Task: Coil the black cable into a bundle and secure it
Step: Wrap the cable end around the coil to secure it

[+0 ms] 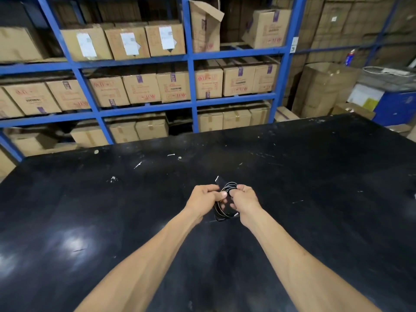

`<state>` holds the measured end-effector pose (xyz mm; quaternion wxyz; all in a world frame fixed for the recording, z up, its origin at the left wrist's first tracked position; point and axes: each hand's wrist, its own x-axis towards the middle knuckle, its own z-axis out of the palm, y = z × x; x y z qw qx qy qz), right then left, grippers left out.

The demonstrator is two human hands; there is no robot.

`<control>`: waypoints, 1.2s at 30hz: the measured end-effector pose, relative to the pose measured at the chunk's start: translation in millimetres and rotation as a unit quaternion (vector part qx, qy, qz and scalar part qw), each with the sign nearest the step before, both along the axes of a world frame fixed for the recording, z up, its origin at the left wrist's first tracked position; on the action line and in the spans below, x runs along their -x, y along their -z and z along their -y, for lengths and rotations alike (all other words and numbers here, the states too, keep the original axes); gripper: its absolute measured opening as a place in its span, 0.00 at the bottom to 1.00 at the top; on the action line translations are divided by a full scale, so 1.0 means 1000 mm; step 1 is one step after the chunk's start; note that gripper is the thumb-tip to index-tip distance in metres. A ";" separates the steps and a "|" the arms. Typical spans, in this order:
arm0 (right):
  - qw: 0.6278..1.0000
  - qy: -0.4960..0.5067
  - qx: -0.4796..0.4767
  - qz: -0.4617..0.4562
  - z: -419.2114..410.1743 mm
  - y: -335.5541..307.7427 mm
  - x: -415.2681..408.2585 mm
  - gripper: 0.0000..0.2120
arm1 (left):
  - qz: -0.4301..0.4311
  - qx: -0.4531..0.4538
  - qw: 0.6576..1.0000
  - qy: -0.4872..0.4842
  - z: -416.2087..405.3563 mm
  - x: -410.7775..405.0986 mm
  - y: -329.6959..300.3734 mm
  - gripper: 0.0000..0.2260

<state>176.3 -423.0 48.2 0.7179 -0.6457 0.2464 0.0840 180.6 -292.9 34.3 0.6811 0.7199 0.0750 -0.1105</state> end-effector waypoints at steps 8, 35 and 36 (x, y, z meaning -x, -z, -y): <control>0.970 -0.095 0.207 0.090 0.012 -0.013 0.012 0.08 | -0.003 -0.060 0.997 -0.057 -0.005 0.000 0.005 0.08; 0.773 -0.263 0.486 0.310 0.054 -0.065 0.011 0.05 | 0.064 -0.135 0.982 0.118 0.004 0.004 -0.041 0.05; 0.779 -0.274 0.475 0.305 0.055 -0.068 0.010 0.03 | 0.069 -0.142 0.979 0.126 0.003 0.003 -0.043 0.05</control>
